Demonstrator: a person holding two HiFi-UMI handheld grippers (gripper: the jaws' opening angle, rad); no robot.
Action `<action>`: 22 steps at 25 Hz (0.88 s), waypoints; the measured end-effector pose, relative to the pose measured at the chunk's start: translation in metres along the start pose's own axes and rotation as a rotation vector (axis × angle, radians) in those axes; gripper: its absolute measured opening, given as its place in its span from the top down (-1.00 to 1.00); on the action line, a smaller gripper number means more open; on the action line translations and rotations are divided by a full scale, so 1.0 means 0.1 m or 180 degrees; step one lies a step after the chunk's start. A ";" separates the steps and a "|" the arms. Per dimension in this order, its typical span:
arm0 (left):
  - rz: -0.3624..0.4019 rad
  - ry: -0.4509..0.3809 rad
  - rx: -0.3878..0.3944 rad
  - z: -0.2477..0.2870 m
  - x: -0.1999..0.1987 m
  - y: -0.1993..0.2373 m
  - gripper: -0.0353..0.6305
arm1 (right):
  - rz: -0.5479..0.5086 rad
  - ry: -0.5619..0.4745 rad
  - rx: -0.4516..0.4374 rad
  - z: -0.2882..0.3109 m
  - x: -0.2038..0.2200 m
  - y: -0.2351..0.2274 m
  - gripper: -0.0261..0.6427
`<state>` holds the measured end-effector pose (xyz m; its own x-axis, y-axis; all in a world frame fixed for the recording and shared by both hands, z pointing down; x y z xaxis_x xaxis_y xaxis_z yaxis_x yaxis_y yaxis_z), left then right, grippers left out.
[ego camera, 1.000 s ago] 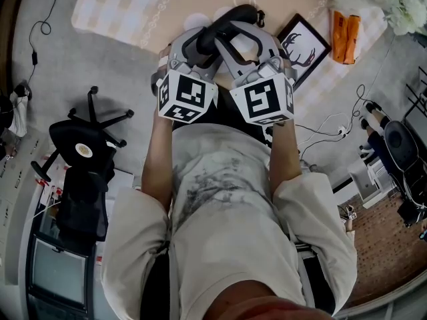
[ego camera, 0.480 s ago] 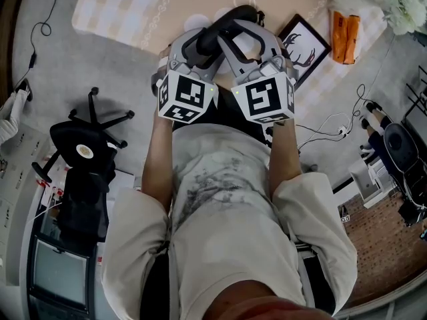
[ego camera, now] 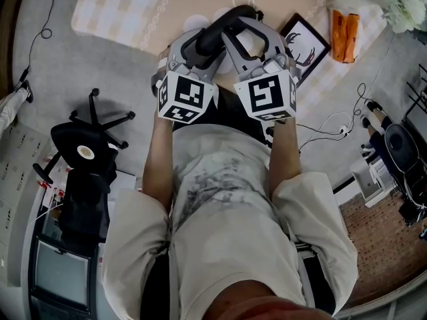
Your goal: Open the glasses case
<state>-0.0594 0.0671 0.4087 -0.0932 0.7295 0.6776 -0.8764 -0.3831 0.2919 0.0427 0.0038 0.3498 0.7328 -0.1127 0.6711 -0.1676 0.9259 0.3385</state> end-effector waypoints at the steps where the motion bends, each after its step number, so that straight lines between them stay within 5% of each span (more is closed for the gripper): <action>1: 0.0000 0.0000 0.0000 0.00 0.00 0.00 0.10 | 0.0003 0.0005 0.0006 0.00 0.01 -0.01 0.51; 22: -0.0025 0.0014 0.0021 0.00 0.03 0.02 0.10 | 0.0113 0.0073 0.0127 0.01 0.13 -0.13 0.51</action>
<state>-0.0618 0.0680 0.4112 -0.0883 0.7351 0.6722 -0.8739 -0.3810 0.3018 0.0536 -0.0098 0.3549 0.7407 -0.0713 0.6681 -0.2197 0.9140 0.3411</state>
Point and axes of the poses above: the fingertips, and each gripper's own axes: z forward along the fingers, y to its left, x out of its underside, the point moved 9 cm from there along -z, backward along the fingers, and after that the axes turned 15 degrees about -z, right-handed, at the moved point
